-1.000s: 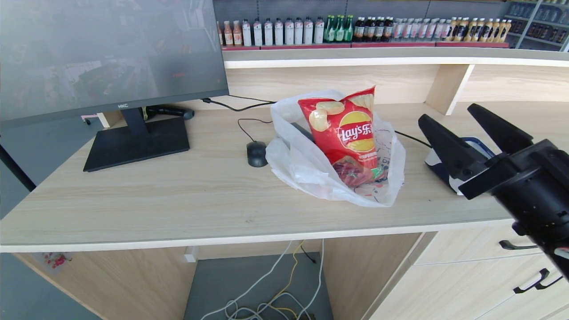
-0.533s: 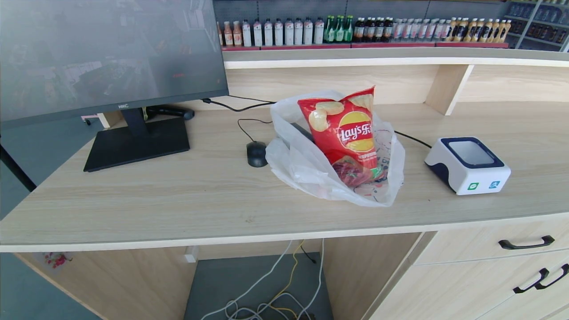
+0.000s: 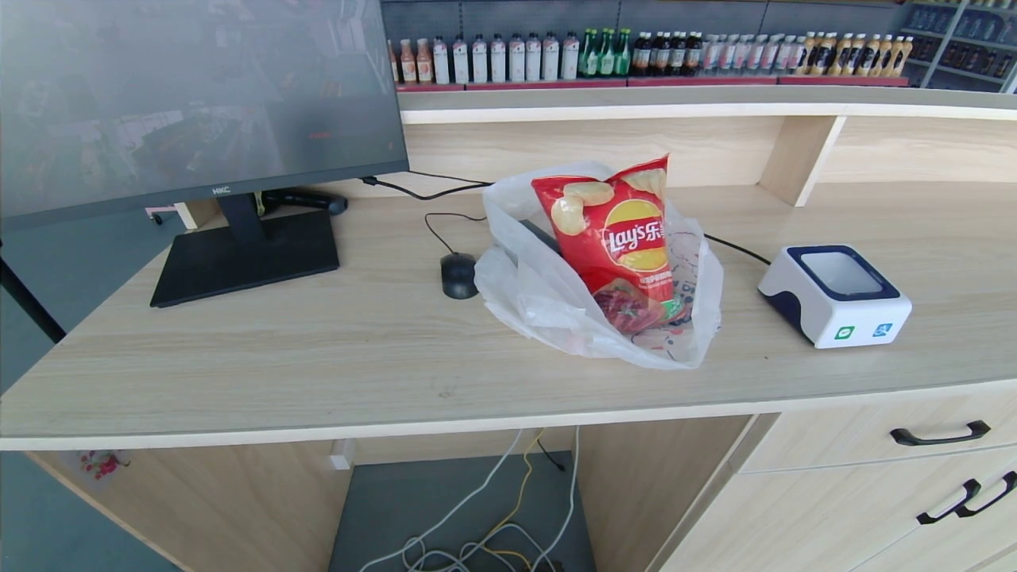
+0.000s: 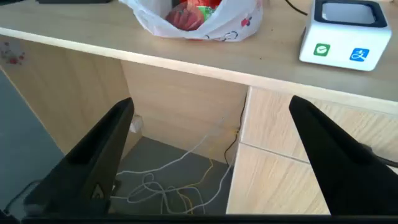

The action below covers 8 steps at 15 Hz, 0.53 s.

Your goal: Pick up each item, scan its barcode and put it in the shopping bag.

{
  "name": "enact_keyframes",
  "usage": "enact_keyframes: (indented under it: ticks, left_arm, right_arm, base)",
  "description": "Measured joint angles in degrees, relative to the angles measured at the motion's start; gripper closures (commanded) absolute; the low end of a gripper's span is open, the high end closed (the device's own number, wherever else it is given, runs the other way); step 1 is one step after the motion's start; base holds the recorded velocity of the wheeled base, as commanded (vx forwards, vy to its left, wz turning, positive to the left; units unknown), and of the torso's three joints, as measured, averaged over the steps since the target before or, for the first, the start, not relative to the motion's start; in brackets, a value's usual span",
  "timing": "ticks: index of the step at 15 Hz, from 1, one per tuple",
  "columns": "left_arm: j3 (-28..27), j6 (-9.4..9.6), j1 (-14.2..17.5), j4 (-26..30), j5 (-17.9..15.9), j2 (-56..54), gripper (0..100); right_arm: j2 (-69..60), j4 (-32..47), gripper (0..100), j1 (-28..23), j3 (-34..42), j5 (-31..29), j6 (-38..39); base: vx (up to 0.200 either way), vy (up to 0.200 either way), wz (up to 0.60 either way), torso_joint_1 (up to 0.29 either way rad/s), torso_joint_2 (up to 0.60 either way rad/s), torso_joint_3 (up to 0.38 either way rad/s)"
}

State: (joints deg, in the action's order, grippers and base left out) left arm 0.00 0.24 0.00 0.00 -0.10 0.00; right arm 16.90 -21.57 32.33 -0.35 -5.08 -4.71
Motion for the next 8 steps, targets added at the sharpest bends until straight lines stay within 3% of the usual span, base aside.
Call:
enact_keyframes:
  ticks: [5,8]
  left_arm:
    - [0.0,0.02,0.0,0.0,0.0,0.0,0]
    - [0.0,0.0,0.0,0.0,0.0,0.0,0]
  right_arm:
    - [-12.8,19.8,0,2.1,0.1,1.9,-2.0]
    - [-16.0,20.8,0,2.3,-0.4,4.8,-2.0]
  base:
    - [0.0,0.0,0.0,0.0,0.0,0.0]
    - [0.0,0.0,0.0,0.0,0.0,0.0]
